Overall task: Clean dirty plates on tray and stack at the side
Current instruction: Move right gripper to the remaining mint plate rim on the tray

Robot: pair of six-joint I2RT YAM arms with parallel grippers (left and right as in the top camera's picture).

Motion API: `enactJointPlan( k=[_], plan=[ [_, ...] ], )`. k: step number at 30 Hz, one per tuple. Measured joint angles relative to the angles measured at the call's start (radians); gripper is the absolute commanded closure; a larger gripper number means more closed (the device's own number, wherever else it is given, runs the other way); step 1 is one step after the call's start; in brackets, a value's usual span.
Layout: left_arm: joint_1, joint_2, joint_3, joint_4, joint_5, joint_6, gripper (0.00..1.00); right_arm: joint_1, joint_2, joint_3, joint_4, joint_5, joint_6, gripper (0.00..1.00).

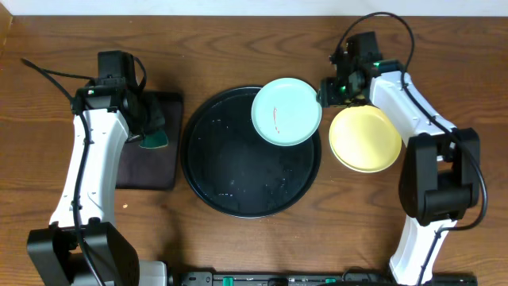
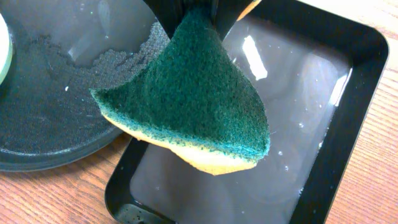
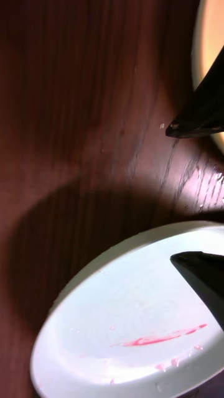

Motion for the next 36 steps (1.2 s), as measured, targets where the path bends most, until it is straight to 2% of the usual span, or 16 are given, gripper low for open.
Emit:
enactJointPlan(
  k=[4, 5, 7, 10, 17, 28, 36],
  plan=[
    [0.0, 0.0, 0.0, 0.0, 0.0, 0.0, 0.93, 0.02, 0.026, 0.001, 0.0, -0.005, -0.001, 0.69],
    [0.0, 0.0, 0.0, 0.0, 0.0, 0.0, 0.93, 0.02, 0.028, 0.002, 0.0, -0.005, -0.003, 0.71],
    [0.0, 0.0, 0.0, 0.0, 0.0, 0.0, 0.93, 0.021, 0.036, 0.002, 0.0, -0.008, 0.003, 0.85],
    [0.0, 0.0, 0.0, 0.0, 0.0, 0.0, 0.93, 0.021, 0.044, 0.002, -0.001, -0.011, 0.008, 0.99],
    [0.0, 0.0, 0.0, 0.0, 0.0, 0.0, 0.93, 0.047, 0.044, 0.005, -0.031, -0.032, 0.01, 0.99],
    [0.0, 0.0, 0.0, -0.002, 0.0, 0.0, 0.93, 0.196, 0.044, 0.064, -0.18, -0.079, 0.102, 0.99],
    [-0.001, 0.0, 0.0, -0.004, 0.016, 0.0, 0.93, 0.259, 0.049, 0.064, -0.181, -0.084, 0.159, 0.99]
  ],
)
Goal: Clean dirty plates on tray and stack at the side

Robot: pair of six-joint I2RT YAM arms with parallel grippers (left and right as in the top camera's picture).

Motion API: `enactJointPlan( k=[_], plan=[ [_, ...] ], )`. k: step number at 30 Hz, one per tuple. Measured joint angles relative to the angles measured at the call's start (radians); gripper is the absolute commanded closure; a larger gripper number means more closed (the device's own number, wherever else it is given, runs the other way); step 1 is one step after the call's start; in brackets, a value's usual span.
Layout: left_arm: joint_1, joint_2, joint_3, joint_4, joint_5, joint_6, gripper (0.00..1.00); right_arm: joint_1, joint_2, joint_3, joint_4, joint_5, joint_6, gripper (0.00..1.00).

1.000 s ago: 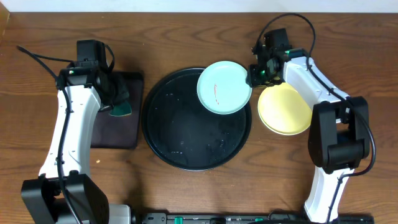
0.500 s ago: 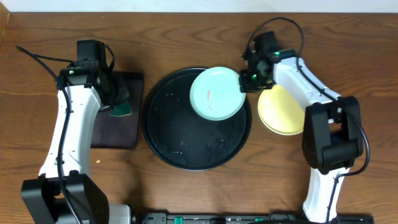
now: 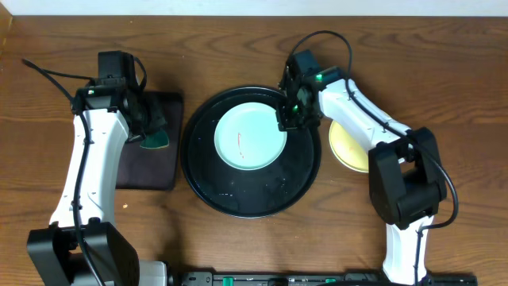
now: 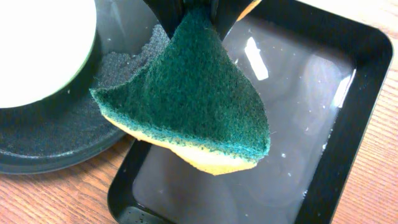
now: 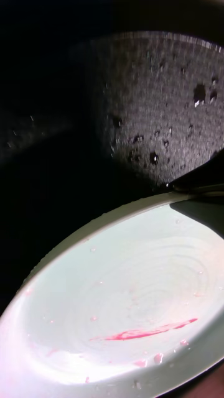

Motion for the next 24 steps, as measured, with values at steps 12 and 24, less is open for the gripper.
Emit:
enactJointPlan(
  k=[12, 24],
  plan=[
    [-0.16, 0.0, -0.008, 0.031, 0.015, 0.0, 0.93, 0.017, 0.089, 0.0, -0.015, -0.014, 0.008, 0.99],
    [-0.367, 0.192, -0.009, 0.135, 0.02, -0.019, 0.93, 0.017, 0.089, 0.0, -0.016, -0.018, 0.007, 0.99]
  ],
)
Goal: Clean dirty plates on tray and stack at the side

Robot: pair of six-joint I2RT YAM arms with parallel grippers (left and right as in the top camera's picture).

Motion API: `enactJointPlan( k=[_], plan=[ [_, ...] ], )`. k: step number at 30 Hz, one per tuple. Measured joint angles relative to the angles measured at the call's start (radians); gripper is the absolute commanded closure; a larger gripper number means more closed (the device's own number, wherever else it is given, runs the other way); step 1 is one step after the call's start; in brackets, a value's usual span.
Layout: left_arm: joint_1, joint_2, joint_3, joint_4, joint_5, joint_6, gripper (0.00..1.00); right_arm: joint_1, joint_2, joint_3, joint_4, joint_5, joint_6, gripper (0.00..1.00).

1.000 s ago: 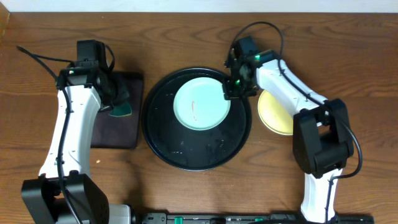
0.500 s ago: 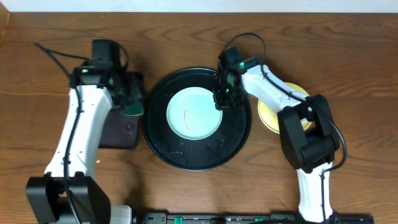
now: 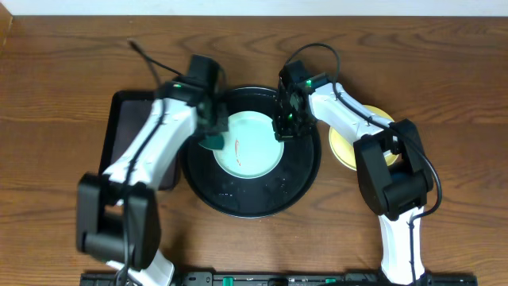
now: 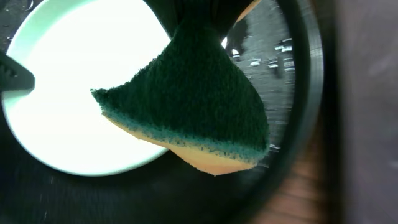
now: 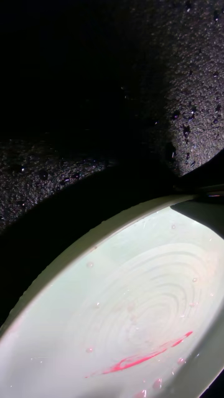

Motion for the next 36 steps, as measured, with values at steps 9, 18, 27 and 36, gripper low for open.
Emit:
enactJointPlan(
  k=[9, 18, 27, 36],
  plan=[
    [-0.085, 0.12, -0.002, 0.021, 0.01, -0.094, 0.92, 0.0, 0.0, 0.0, 0.0, 0.0, 0.0, 0.99],
    [-0.138, 0.16, -0.003, 0.034, 0.061, -0.138, 0.93, 0.0, 0.0, 0.0, 0.0, 0.0, 0.0, 0.99],
    [-0.181, 0.16, -0.003, 0.105, 0.124, -0.082, 0.93, 0.0, 0.0, 0.0, 0.0, 0.0, 0.0, 0.99],
    [-0.15, 0.16, -0.003, 0.181, -0.066, -0.107, 0.92, 0.0, 0.0, 0.0, 0.0, 0.0, 0.0, 0.99]
  ],
)
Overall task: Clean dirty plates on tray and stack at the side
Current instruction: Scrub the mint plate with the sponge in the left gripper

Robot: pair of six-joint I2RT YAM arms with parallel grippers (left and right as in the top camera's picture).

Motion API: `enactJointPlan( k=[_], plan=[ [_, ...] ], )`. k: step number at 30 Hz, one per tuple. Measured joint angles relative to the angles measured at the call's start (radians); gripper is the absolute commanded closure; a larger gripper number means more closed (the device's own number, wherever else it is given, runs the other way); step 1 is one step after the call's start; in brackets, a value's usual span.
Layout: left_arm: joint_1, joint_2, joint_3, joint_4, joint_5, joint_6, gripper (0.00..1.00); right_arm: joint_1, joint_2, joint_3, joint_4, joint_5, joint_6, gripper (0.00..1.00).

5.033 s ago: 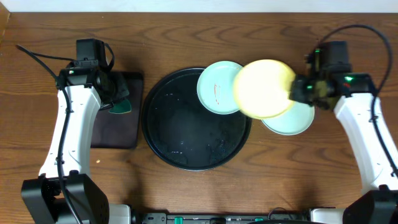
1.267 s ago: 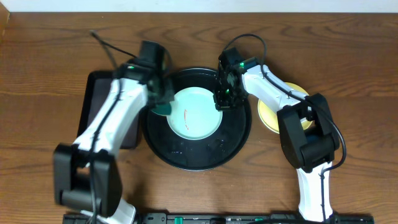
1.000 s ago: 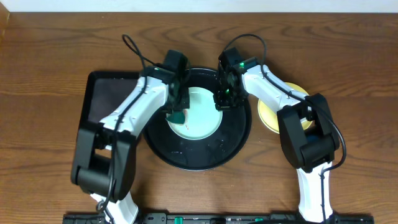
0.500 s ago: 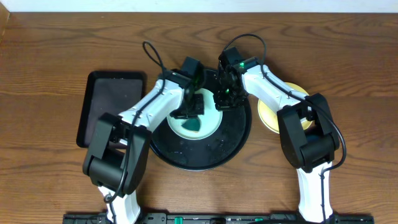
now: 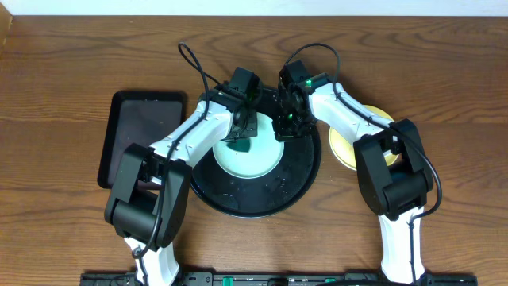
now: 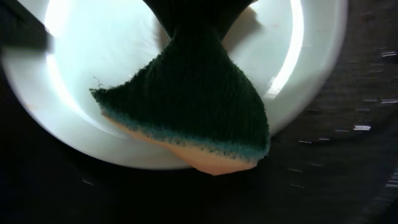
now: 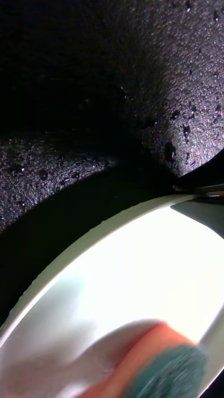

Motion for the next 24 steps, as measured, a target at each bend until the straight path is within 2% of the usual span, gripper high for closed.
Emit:
enactJointPlan(
  k=[7, 11, 14, 18, 24],
  plan=[
    [0.001, 0.0, 0.0, -0.077, -0.055, -0.027, 0.93, 0.0, 0.0, 0.0, 0.0, 0.0, 0.0, 0.99],
    [0.001, 0.0, 0.0, -0.159, 0.011, -0.003, 0.93, 0.0, 0.0, 0.0, 0.0, 0.0, 0.0, 0.99],
    [0.001, 0.0, 0.0, -0.185, 0.104, 0.063, 0.93, 0.0, 0.0, 0.0, 0.0, 0.0, 0.0, 0.99],
    [0.0, 0.0, 0.0, -0.166, 0.195, 0.144, 0.93, 0.0, 0.0, 0.0, 0.0, 0.0, 0.0, 0.99],
    [0.001, 0.0, -0.002, -0.05, 0.189, 0.185, 0.93, 0.0, 0.0, 0.0, 0.0, 0.0, 0.0, 0.99]
  ],
)
